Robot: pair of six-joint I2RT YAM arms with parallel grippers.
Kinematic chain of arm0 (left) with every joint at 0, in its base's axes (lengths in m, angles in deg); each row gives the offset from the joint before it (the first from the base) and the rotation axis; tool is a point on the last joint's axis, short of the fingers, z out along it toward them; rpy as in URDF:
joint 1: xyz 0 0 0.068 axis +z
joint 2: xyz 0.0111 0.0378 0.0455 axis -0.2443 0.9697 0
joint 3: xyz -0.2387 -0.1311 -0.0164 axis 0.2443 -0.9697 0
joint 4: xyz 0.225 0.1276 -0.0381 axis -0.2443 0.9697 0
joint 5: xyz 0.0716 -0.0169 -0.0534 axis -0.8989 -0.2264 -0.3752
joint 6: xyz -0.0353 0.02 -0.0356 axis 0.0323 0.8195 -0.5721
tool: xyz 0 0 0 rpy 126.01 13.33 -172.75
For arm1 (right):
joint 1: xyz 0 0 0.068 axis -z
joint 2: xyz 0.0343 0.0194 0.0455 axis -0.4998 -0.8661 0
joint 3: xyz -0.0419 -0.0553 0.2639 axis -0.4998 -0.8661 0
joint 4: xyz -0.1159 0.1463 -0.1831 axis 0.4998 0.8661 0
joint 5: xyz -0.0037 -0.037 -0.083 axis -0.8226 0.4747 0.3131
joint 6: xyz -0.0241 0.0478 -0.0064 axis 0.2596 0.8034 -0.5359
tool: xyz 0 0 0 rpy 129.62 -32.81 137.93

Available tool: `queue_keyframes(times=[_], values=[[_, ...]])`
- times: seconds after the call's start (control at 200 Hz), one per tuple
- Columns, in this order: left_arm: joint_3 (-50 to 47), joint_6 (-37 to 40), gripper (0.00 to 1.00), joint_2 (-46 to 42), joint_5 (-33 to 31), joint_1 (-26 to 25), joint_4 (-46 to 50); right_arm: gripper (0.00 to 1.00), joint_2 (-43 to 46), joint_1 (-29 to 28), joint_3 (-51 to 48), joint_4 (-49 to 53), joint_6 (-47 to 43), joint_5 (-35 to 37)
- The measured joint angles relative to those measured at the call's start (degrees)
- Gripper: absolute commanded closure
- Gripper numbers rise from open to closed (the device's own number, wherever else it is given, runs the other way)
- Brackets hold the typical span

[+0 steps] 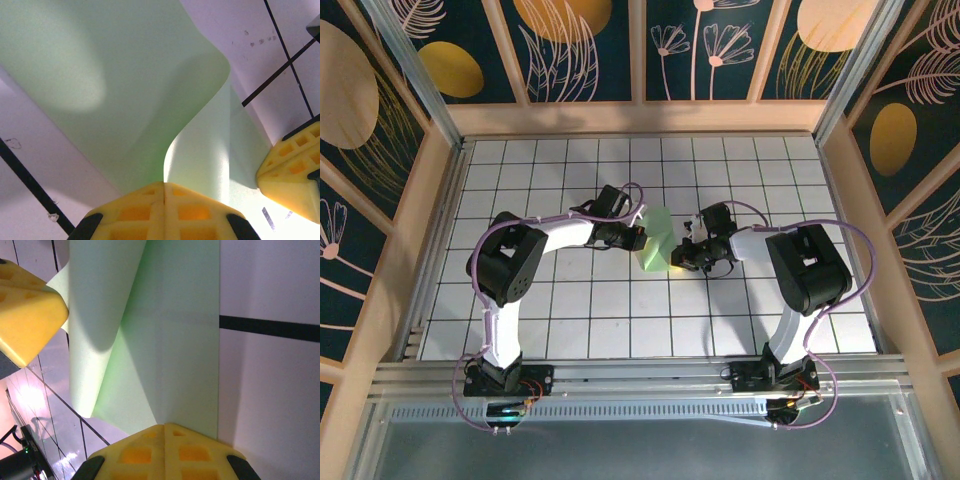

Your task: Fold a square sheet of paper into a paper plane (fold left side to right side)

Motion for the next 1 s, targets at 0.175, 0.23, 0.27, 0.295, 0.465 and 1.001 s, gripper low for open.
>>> queue_keyframes(times=[0.175, 0.23, 0.27, 0.295, 0.465, 1.001], values=[[0.0, 0.0, 1.00, 0.1, 0.0, 0.0, -0.8, 1.00, 0.0, 0.0, 0.0, 0.0, 0.0, 0.0], [0.0, 0.0, 1.00, 0.1, 0.0, 0.0, -1.1, 1.00, 0.0, 0.0, 0.0, 0.0, 0.0, 0.0], [0.0, 0.0, 1.00, 0.1, 0.0, 0.0, -1.2, 1.00, 0.0, 0.0, 0.0, 0.0, 0.0, 0.0], [0.0, 0.0, 1.00, 0.1, 0.0, 0.0, -1.3, 1.00, 0.0, 0.0, 0.0, 0.0, 0.0, 0.0], [0.0, 0.0, 1.00, 0.5, 0.0, 0.0, -1.7, 1.00, 0.0, 0.0, 0.0, 0.0, 0.0, 0.0], [-0.1, 0.0, 1.00, 2.0, 0.0, 0.0, -2.3, 1.00, 0.0, 0.0, 0.0, 0.0, 0.0, 0.0]])
